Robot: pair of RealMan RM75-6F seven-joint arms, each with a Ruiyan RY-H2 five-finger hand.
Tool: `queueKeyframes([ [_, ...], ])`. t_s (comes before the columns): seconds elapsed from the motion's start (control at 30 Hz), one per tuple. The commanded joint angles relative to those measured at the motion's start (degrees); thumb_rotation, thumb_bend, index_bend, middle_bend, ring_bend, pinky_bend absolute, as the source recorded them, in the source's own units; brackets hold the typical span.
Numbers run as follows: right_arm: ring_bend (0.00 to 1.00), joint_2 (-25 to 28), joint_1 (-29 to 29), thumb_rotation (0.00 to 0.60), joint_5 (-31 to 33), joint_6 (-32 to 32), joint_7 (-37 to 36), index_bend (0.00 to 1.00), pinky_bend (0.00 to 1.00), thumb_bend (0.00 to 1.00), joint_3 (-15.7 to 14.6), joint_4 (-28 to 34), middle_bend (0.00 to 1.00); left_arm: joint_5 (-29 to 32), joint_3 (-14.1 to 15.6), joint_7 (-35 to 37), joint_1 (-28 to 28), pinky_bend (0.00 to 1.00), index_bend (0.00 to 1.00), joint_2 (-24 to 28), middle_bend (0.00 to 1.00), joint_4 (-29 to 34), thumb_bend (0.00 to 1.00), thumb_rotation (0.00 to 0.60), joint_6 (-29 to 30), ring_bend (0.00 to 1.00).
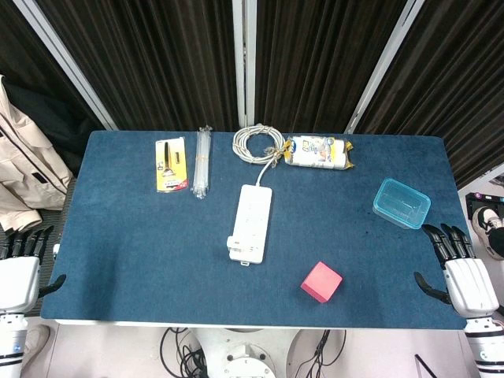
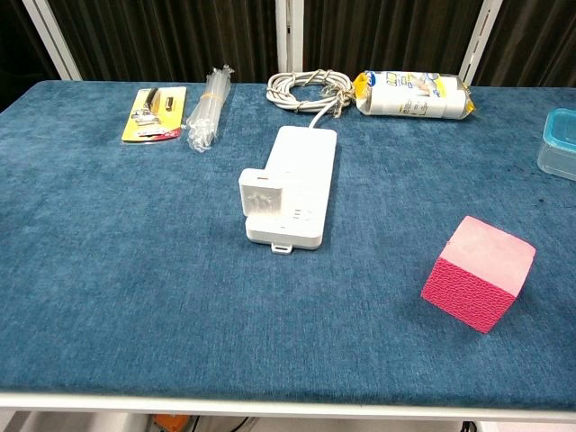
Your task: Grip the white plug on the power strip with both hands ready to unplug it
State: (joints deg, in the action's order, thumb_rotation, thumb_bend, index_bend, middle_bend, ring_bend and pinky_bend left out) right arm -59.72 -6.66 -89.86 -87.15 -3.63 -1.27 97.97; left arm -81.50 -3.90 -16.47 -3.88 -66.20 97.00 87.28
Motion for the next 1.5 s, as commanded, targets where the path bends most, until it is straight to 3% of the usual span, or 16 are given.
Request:
queueKeyframes([
  [0.03,0.00,0.1,-0.4,0.600,-0.4,0.6,0.2,0.02,0.04,0.22,0.4,0.1,0.10,0.2,0.1,0.1,0.1,0.08,0.11,0.1,0.15,0.1,0.14,0.600,-0.2,0.08],
  [0.23,0.00,0.5,-2.2,0.600,-1.2,3.2,1.7,0.02,0.04,0.22,1.2,1.0,0.10,0.0,0.3,1.0,0.2,0.09,0.11,0.3,0.15,0.2,0.14,0.600,-0.3,0.08],
  [0.37,0.00,1.2,-6.3,0.600,-2.3,8.4,1.9,0.02,0.04,0.26,2.5,2.3,0.11,-1.3,0.3,3.3,-0.6,0.09,0.11,0.4,0.15,0.4,0.13,0.600,-1.2,0.08],
  [0.47,0.00,1.6,-11.7,0.600,-2.1,15.2,1.1,0.02,0.05,0.35,4.6,3.4,0.12,-3.4,-0.1,5.8,-2.4,0.09,0.11,0.3,0.15,0.0,0.14,0.600,-2.5,0.08],
  [0.63,0.00,0.8,-24.5,0.600,2.6,32.8,1.1,0.02,0.03,0.51,9.4,3.9,0.12,-8.2,-0.9,9.3,-7.7,0.09,0.12,0.2,0.15,0.1,0.13,0.600,-7.2,0.08],
  [0.83,0.00,-5.8,-38.0,0.600,10.8,48.7,8.6,0.04,0.00,0.53,13.8,-1.0,0.12,-11.8,-2.2,13.1,-16.3,0.10,0.16,-1.8,0.15,-1.1,0.13,0.600,-16.0,0.08],
  [1.1,0.00,-15.8,-47.4,0.600,20.1,55.5,17.0,0.06,0.00,0.51,14.1,-9.3,0.12,-10.2,-5.4,25.0,-27.5,0.19,0.19,-10.1,0.16,-8.5,0.14,0.600,-26.5,0.11],
  [1.5,0.00,-23.8,-52.3,0.600,27.9,55.9,22.2,0.12,0.00,0.52,10.8,-17.6,0.12,-10.1,-4.9,26.2,-36.9,0.21,0.23,-19.0,0.17,-15.7,0.14,0.600,-33.8,0.12],
])
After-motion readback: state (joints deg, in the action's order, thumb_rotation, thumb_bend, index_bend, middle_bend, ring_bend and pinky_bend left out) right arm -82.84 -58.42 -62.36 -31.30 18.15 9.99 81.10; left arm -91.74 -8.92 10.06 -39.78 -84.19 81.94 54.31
